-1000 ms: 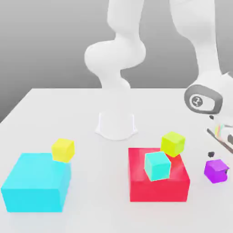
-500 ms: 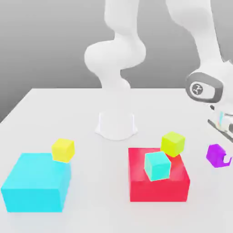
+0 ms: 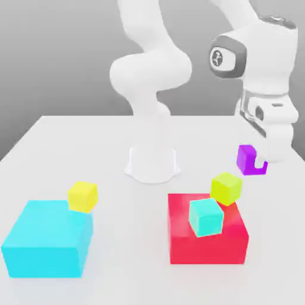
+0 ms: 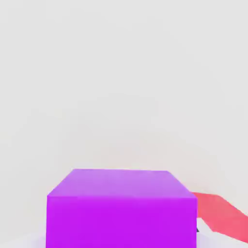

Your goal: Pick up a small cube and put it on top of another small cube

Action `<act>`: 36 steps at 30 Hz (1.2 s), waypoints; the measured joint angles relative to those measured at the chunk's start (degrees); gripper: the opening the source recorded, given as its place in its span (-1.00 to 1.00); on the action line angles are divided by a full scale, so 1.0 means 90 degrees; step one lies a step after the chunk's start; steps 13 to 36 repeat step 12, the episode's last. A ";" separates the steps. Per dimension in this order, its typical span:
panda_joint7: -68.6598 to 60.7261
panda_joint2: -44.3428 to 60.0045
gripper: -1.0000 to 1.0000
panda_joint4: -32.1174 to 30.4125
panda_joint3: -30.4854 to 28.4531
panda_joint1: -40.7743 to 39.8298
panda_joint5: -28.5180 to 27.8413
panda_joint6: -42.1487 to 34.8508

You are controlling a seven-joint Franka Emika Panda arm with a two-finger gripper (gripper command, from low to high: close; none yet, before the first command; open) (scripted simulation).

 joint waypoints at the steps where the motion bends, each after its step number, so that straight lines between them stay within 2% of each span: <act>1: -0.0011 -0.0230 -1.00 -0.0091 -0.0034 -0.0035 -0.0004 -0.0140; 4: -0.0034 -0.0587 -1.00 -0.0345 -0.0096 -0.0123 -0.0014 -0.0244; 9: -0.0052 0.0287 -1.00 -0.0683 -0.0025 -0.0179 0.0025 0.0967; 10: -0.0052 0.0413 1.00 -0.0724 -0.0018 -0.0183 0.0027 0.1134; 36: -0.0052 0.0413 1.00 -0.0724 -0.0018 -0.0183 0.0027 0.1134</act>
